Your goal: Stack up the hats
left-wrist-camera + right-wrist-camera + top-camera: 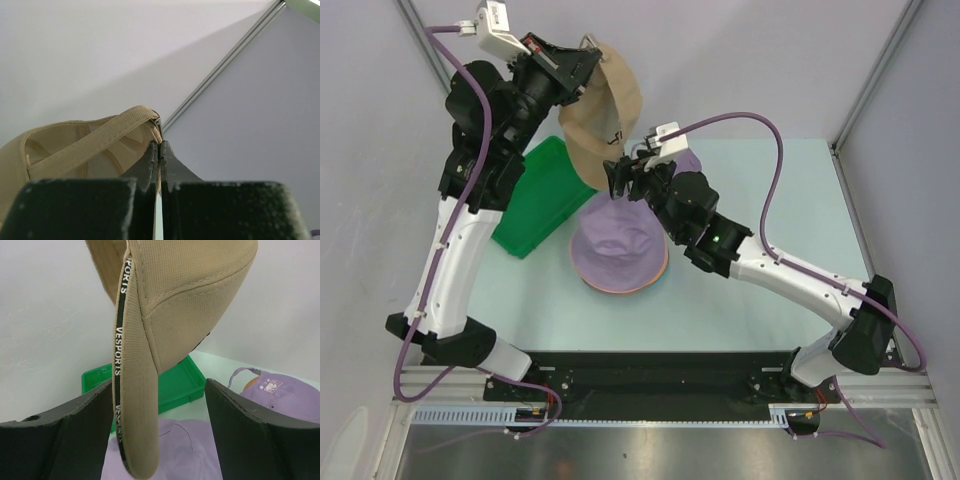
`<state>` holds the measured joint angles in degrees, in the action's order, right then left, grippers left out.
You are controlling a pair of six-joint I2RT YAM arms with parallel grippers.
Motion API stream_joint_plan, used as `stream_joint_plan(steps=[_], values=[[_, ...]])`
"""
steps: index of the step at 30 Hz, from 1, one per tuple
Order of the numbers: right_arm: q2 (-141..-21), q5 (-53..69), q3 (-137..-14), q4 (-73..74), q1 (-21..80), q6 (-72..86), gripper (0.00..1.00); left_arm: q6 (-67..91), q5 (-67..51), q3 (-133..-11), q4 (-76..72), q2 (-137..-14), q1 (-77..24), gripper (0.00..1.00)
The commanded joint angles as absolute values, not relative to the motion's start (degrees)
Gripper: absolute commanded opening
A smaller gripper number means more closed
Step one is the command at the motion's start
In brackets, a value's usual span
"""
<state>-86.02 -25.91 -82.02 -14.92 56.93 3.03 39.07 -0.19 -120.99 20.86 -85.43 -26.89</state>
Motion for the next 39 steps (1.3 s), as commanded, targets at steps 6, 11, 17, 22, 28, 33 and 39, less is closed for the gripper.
stream_joint_plan(steps=[6,11,17,22,28,33,39], values=[[-87.98,-27.42,-84.64,-14.95,52.84,2.73,0.21,39.2,-5.35,-123.05,14.34,-86.13,-27.95,0.0],[-86.75,-33.98,-84.38,-15.81,49.05,-3.41,0.0,36.84,-14.05,-121.56,8.36,-88.06,-28.04,0.0],[-83.33,-45.42,-79.11,-27.64,43.78,-19.14,0.0,33.05,-24.32,-116.2,3.7,-91.05,-26.29,0.0],[-84.81,-50.09,-73.23,-40.32,41.66,-35.72,0.0,32.78,-27.5,-111.98,2.99,-95.88,-22.94,0.0],[-93.24,-53.43,-70.66,-60.01,41.31,-55.26,0.0,35.68,-28.74,-112.06,3.51,-101.69,-19.69,0.61],[-98.26,-53.87,-69.78,-70.58,41.31,-62.23,0.0,36.92,-25.41,-108.21,5.35,-100.82,-15.74,0.78],[-95.98,-53.7,-67.86,-65.13,41.57,-54.77,0.0,28.84,-22.41,-105.56,12.72,-101.95,-12.22,0.83]])
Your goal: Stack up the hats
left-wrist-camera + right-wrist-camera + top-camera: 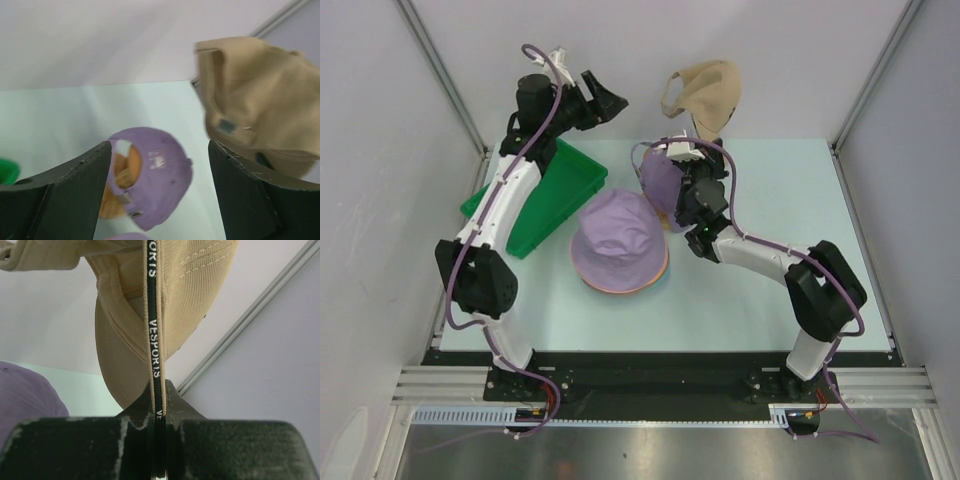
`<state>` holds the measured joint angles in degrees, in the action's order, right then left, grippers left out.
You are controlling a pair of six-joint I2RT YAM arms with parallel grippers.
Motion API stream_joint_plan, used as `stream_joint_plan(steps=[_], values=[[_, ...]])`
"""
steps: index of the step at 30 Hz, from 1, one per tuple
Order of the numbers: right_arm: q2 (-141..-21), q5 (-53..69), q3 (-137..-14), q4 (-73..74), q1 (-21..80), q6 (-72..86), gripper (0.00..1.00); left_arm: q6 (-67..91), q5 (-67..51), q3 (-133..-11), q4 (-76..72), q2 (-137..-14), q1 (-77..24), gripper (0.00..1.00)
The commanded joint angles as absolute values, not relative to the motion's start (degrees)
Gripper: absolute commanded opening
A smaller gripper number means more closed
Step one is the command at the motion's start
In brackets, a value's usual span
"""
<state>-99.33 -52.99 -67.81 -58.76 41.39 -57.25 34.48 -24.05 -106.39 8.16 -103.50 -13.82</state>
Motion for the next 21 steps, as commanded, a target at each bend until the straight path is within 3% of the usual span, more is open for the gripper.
stream_joint_plan(steps=[1,7,21], values=[[-95.19,-53.7,-67.33,-63.82,41.75,-54.32,0.0,26.3,-22.5,-105.64,13.7,-103.08,-12.22,0.84],[-90.01,-53.0,-63.64,-51.88,42.54,-43.35,0.0,23.47,-27.86,-110.48,22.41,-110.56,-12.3,0.83],[-88.94,-54.23,-63.72,-44.83,45.97,-39.11,0.0,26.45,-33.66,-107.06,15.91,-115.93,-12.92,0.81]])
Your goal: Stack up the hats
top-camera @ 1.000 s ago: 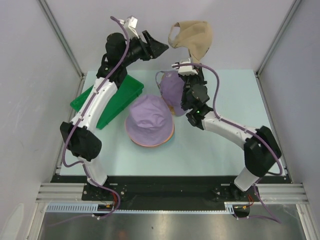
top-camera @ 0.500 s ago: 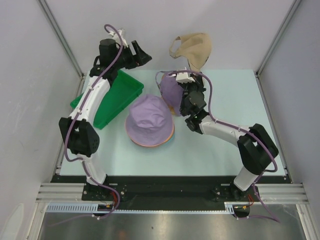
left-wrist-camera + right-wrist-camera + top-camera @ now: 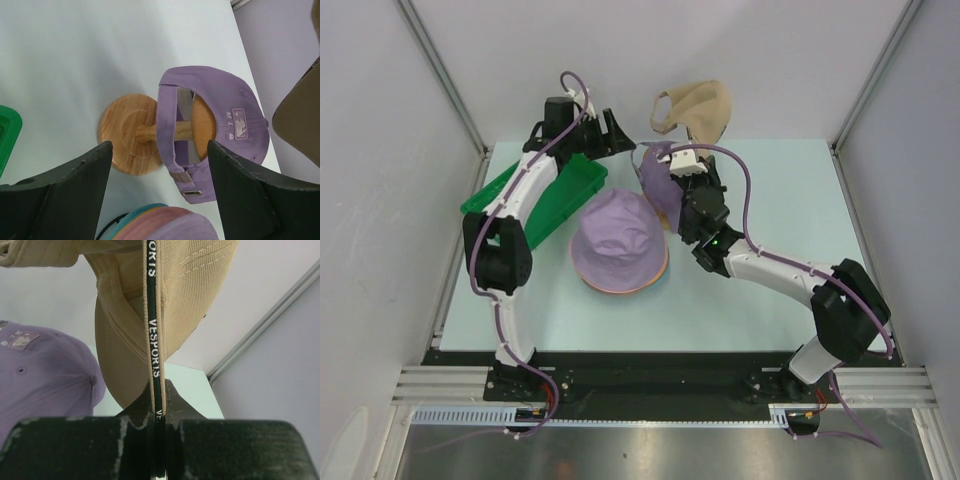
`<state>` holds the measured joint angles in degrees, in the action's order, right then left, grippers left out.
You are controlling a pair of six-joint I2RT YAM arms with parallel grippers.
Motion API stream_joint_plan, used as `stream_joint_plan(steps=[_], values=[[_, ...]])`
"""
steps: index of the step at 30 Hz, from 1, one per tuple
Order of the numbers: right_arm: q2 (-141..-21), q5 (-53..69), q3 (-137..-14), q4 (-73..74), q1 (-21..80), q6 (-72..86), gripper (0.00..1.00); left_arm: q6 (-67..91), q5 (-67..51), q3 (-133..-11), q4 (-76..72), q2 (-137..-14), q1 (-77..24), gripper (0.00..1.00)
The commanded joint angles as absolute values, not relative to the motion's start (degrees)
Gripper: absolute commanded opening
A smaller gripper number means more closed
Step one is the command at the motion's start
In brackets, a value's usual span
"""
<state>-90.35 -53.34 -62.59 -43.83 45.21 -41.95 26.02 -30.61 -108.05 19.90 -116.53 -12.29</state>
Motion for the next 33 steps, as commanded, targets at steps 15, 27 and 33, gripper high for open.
stream_joint_plan(steps=[15,27,33], values=[[-88.86,-54.23,-64.16,-40.34,47.11,-34.45,0.0,28.74,-34.38,-107.84,13.44,-121.73,-14.41,0.23],[-89.03,-53.26,-63.11,-36.13,47.72,-30.68,0.0,31.37,-27.77,-106.52,20.56,-125.33,-13.28,0.0],[-88.42,-52.38,-62.84,-33.23,48.16,-28.39,0.0,30.77,-26.46,-105.29,20.83,-125.95,-13.18,0.0]])
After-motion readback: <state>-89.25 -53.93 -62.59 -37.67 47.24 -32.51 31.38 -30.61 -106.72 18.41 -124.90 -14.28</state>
